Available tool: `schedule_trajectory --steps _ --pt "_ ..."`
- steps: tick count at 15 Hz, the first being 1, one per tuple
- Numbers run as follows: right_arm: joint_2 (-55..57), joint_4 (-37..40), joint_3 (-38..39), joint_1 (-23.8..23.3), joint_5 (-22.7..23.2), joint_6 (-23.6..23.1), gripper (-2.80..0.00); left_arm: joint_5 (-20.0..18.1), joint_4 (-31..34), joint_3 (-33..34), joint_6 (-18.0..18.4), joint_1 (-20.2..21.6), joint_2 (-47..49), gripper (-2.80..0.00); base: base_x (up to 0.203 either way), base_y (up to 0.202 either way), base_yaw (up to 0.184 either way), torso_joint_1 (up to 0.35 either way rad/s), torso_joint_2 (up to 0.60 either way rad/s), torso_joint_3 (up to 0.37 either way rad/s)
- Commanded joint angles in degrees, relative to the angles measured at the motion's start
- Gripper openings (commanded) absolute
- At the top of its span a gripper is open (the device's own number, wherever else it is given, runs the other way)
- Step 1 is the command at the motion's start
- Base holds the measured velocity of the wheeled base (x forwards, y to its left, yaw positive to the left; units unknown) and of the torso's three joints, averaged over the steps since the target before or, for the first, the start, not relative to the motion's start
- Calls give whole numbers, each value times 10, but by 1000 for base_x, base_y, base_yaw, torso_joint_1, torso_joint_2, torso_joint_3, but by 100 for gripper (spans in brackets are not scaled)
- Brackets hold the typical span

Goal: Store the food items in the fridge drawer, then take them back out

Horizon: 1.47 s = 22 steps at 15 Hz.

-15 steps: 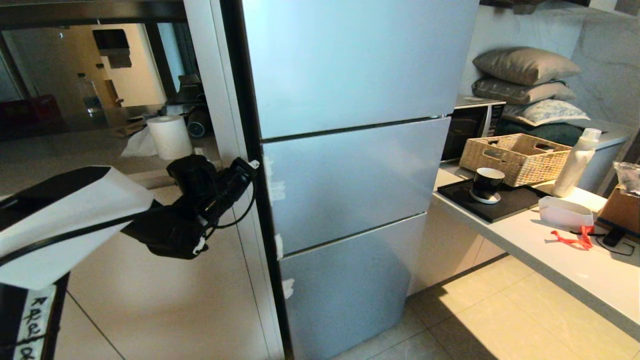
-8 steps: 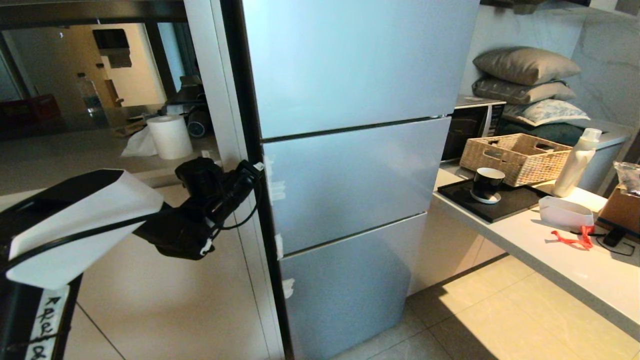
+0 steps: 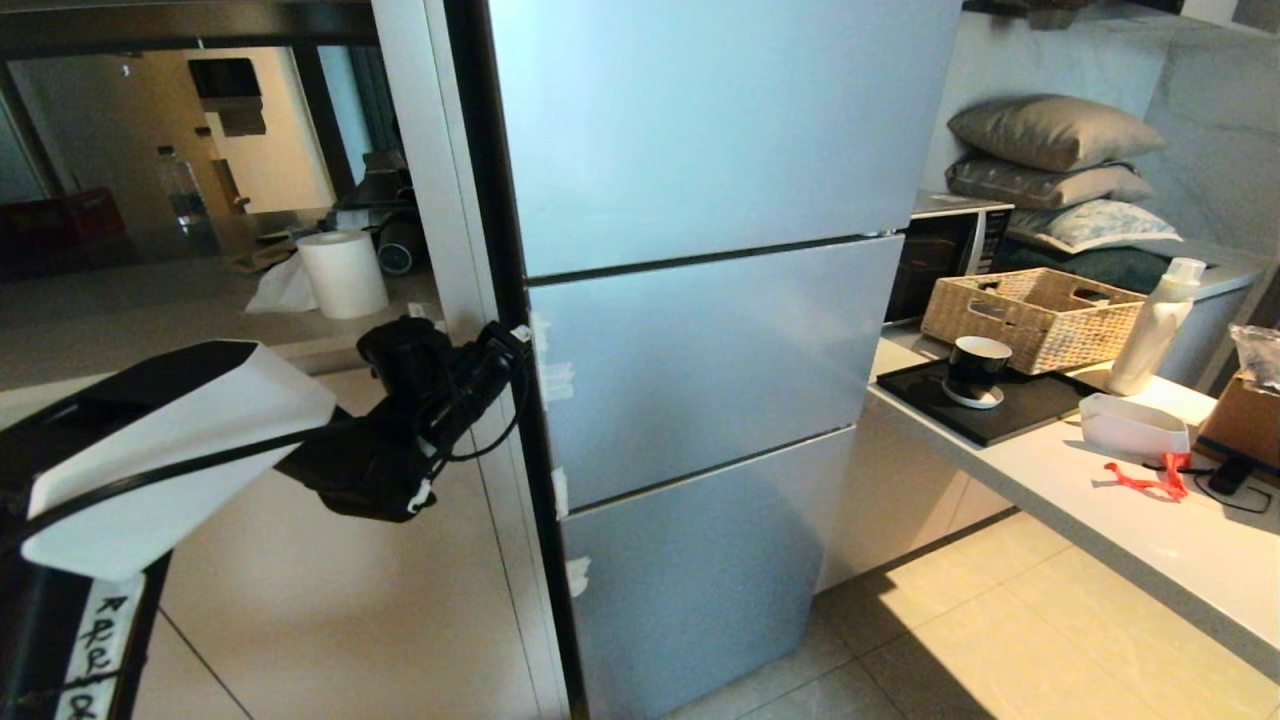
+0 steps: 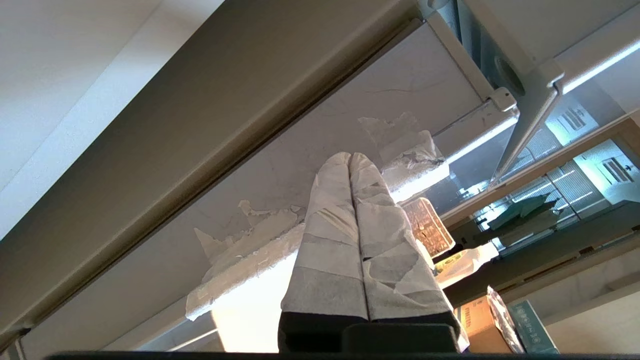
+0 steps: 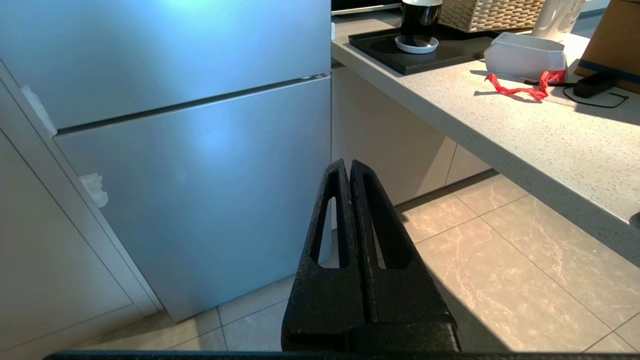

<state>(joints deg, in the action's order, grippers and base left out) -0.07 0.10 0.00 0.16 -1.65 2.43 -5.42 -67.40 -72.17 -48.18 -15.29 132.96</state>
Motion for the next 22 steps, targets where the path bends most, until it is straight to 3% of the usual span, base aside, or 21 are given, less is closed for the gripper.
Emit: schedule_trajectory --steps 1,9,11,16,22 --pt "1 0 0 0 0 0 -280 -2 -1 7 -3 -4 -2 -280 0 0 0 0 0 0" --pt "1 0 0 0 0 0 -280 6 -7 58 -1 -10 -40 -280 0 0 0 0 0 0" --pt "1 0 0 0 0 0 -280 24 -8 61 -2 -9 -41 -280 0 0 0 0 0 0" --pt "1 0 0 0 0 0 -280 36 -53 101 -1 18 -53 -280 0 0 0 0 0 0" --pt "1 0 0 0 0 0 -280 35 -36 16 0 41 -13 -280 0 0 0 0 0 0"
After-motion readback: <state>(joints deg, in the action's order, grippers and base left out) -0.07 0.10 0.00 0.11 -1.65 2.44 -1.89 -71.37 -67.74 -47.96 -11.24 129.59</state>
